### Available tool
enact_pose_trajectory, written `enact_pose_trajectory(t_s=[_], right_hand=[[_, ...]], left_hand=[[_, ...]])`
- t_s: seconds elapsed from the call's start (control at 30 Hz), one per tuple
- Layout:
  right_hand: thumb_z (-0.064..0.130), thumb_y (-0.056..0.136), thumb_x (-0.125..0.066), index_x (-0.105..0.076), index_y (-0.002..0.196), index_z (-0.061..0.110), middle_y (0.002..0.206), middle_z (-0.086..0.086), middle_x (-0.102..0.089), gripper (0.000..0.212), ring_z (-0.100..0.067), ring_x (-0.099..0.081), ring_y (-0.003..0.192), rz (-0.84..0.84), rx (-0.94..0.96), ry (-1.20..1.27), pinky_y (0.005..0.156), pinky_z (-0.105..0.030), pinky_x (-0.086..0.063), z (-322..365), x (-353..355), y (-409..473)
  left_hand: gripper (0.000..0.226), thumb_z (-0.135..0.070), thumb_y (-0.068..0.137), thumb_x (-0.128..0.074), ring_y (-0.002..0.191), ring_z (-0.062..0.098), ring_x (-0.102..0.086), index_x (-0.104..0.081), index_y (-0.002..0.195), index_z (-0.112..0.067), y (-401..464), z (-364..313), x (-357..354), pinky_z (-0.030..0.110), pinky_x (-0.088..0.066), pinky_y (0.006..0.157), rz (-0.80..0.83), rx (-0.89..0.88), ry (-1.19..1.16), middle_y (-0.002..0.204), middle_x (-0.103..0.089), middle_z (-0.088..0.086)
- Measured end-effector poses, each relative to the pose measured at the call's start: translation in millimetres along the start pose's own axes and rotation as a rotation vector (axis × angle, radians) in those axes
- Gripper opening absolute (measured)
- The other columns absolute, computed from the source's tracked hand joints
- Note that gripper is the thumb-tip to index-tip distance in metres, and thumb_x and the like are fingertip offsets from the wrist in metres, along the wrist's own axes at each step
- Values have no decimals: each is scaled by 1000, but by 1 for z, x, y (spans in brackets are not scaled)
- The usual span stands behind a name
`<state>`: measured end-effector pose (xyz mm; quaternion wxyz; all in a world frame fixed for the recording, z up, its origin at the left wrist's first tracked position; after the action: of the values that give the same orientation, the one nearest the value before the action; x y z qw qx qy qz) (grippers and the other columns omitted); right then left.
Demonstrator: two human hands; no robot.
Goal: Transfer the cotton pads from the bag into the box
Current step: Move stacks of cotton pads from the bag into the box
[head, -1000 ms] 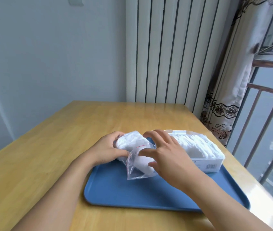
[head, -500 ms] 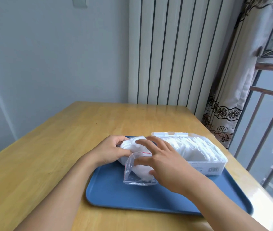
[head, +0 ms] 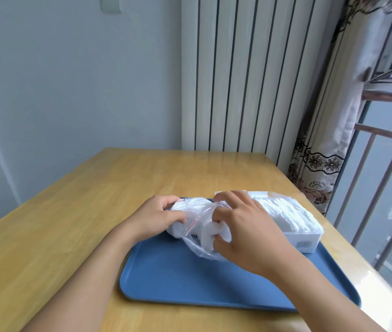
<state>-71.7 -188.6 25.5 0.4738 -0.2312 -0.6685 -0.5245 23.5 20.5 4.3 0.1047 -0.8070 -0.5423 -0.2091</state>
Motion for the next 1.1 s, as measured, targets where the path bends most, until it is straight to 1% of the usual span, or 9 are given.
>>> enact_pose_trajectory(t_s=[0.13, 0.23, 0.37, 0.53, 0.63, 0.73, 0.83, 1.0, 1.1], right_hand=[[34, 59, -77, -70, 66, 21, 100, 4, -68, 16, -28, -64, 95, -103, -71, -120, 73, -36, -53, 0, -6, 5], [24, 54, -89, -73, 66, 27, 105, 3, -69, 20, -29, -64, 98, -107, -79, -165, 73, -37, -54, -4, -11, 7], [26, 68, -89, -76, 86, 33, 124, 1, -66, 24, -31, -61, 110, -106, -54, -158, 81, -40, -54, -9, -15, 6], [30, 70, -89, -65, 122, 29, 134, 1, -60, 57, -31, -61, 114, -79, -58, -168, 84, -42, -56, -6, -20, 4], [30, 81, -80, -56, 129, 26, 139, 0, -55, 54, -34, -57, 119, -66, -26, -169, 88, -46, -55, -5, -24, 3], [24, 76, -80, -45, 124, 28, 135, 3, -52, 60, -32, -55, 118, -14, 2, -173, 87, -43, -53, -5, -29, 3], [25, 76, -82, -41, 108, 31, 114, 5, -56, 53, -28, -58, 101, 6, 9, -139, 77, -38, -51, -6, -30, 4], [27, 73, -83, -70, 94, 31, 98, 4, -62, 25, -27, -59, 84, -17, 22, -42, 67, -37, -53, -5, -20, 10], [27, 70, -82, -73, 97, 31, 100, 5, -61, 28, -26, -58, 90, 30, 36, -26, 72, -38, -52, -1, -14, 10]], left_hand=[[34, -36, 57, -69, 82, 13, -62, -72, 89, -23, 2, 0, -3, 31, -48, 79, 10, -8, 1, 85, -70, -5], [34, -36, 56, -68, 82, 14, -60, -71, 87, -20, 2, 2, -1, 34, -47, 80, 11, -17, 16, 84, -68, -4], [34, -35, 56, -64, 78, 13, -57, -70, 85, -16, 0, 0, 0, 33, -45, 77, 16, -19, 21, 80, -65, -5], [45, -39, 52, -59, 71, 15, -49, -65, 82, -7, 0, -4, -1, 33, -39, 70, -33, -16, 20, 72, -57, -5], [44, -39, 52, -60, 69, 14, -48, -64, 81, -6, 1, -3, 1, 32, -37, 69, -51, -24, 43, 70, -56, -5], [35, -35, 54, -59, 66, 14, -47, -64, 77, -9, 0, -1, 3, 32, -37, 66, -16, -61, 77, 67, -55, -7], [18, -24, 60, -59, 63, 13, -46, -64, 74, -14, -2, -2, 2, 29, -36, 63, 17, -103, 101, 65, -54, -8], [17, -19, 66, -58, 66, 12, -50, -69, 78, -13, -2, -3, -1, 30, -40, 67, -8, -73, 64, 70, -60, -4], [23, -22, 66, -56, 69, 14, -54, -70, 81, -13, -1, -4, -1, 32, -42, 70, -23, -33, 29, 75, -66, -2]])
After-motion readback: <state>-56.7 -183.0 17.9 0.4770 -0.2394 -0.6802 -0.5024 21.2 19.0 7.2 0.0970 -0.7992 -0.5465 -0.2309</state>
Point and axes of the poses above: each hand's wrist, its own y-axis towards the middle knuckle, its own x-axis out of the back of the hand, z = x × y, the point moved 1 cm from there along y, towards the middle knuckle
